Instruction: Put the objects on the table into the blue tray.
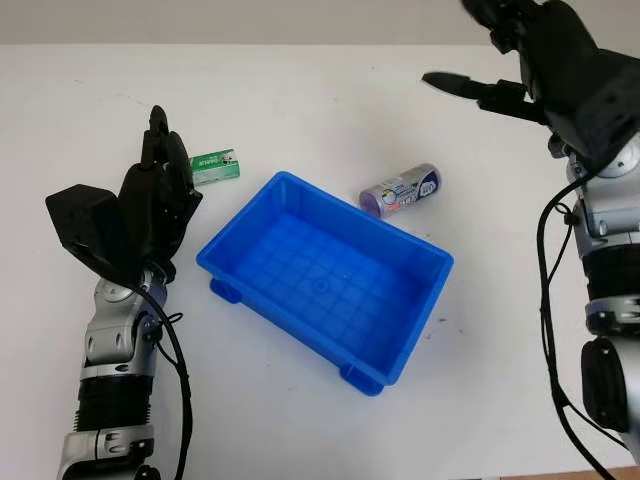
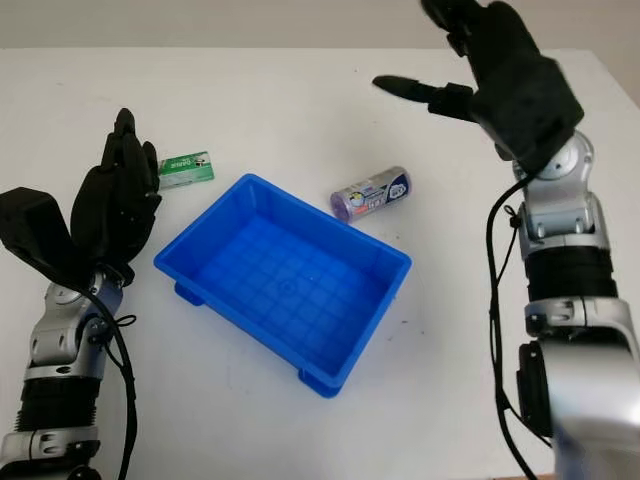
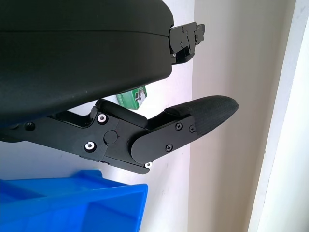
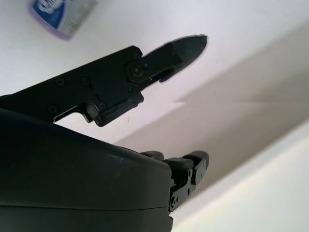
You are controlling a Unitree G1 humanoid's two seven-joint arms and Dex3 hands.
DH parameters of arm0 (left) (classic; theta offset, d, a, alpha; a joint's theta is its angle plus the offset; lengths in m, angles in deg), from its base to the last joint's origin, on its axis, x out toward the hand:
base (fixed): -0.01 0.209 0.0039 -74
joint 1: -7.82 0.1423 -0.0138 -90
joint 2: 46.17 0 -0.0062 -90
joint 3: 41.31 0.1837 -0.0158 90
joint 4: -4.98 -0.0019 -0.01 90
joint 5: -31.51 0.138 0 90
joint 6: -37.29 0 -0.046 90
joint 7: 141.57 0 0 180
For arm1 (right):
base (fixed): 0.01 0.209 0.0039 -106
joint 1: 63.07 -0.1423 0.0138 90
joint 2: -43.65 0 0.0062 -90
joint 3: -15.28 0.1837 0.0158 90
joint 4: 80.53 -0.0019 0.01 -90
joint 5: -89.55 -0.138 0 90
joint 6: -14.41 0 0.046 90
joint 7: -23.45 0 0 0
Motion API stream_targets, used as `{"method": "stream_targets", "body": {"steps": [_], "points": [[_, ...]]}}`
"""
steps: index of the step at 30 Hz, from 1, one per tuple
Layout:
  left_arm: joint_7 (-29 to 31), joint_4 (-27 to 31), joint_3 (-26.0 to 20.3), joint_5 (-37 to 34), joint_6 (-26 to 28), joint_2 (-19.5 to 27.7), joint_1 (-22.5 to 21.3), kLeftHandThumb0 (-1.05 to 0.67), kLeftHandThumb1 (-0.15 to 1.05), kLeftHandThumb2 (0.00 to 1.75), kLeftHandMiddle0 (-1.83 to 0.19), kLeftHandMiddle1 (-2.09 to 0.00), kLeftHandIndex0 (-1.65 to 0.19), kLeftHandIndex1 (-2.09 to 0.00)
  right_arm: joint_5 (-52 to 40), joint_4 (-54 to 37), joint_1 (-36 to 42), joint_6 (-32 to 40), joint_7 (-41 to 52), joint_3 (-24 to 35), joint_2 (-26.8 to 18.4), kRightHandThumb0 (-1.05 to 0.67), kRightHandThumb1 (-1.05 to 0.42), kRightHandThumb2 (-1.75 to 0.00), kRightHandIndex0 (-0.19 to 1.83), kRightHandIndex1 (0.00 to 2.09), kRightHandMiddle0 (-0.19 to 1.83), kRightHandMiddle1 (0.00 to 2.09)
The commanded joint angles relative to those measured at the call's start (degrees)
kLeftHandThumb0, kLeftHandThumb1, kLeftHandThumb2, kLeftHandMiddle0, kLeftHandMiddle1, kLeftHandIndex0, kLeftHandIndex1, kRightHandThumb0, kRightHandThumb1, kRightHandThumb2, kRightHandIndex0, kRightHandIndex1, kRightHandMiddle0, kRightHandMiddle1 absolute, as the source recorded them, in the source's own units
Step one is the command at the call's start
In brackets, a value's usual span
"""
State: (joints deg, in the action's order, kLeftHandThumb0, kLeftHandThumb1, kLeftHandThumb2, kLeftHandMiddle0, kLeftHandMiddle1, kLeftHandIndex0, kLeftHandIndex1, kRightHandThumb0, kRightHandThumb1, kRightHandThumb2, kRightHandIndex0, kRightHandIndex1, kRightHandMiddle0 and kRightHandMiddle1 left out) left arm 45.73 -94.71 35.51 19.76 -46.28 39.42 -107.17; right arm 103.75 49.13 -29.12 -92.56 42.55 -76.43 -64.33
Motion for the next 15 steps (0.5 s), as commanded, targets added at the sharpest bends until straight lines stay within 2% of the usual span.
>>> {"method": "stream_targets", "body": {"steps": [1, 3, 8, 15], "points": [[-0.03, 1.39, 0.24, 0.04, -0.14, 0.02, 0.64, -0.66, 1.05, 0.81, 0.19, 0.0, 0.19, 0.0, 4.31, 3.27, -2.46, -4.51, -0.65, -3.59, -2.14, -0.51, -0.78, -0.04, 0.28, 0.16, 0.27, 0.25], [-0.09, 1.64, 0.23, -0.12, 0.33, 0.05, 0.55, -0.66, 1.05, 0.81, 0.19, 0.0, 0.19, 0.0, 9.81, 6.49, -3.56, -8.32, -2.52, -7.48, -3.15, -0.56, -0.8, -0.06, 0.31, 0.17, 0.28, 0.24], [-0.04, 1.59, 0.39, 0.24, 0.81, 0.52, 0.37, -0.66, 1.05, 0.8, 0.19, 0.0, 0.19, 0.0, 17.17, 11.02, -4.2, -12.98, -5.29, -12.96, -4.15, -0.52, -0.83, -0.06, 0.34, 0.14, 0.32, 0.19], [-0.14, 1.54, 0.3, 0.35, 0.95, 0.71, 0.4, -0.66, 1.05, 0.8, 0.19, 0.0, 0.19, 0.0, 20.44, 13.55, -4.11, -13.36, -4.02, -16.64, -3.69, -0.49, -0.84, -0.05, 0.33, 0.1, 0.34, 0.14]]}}
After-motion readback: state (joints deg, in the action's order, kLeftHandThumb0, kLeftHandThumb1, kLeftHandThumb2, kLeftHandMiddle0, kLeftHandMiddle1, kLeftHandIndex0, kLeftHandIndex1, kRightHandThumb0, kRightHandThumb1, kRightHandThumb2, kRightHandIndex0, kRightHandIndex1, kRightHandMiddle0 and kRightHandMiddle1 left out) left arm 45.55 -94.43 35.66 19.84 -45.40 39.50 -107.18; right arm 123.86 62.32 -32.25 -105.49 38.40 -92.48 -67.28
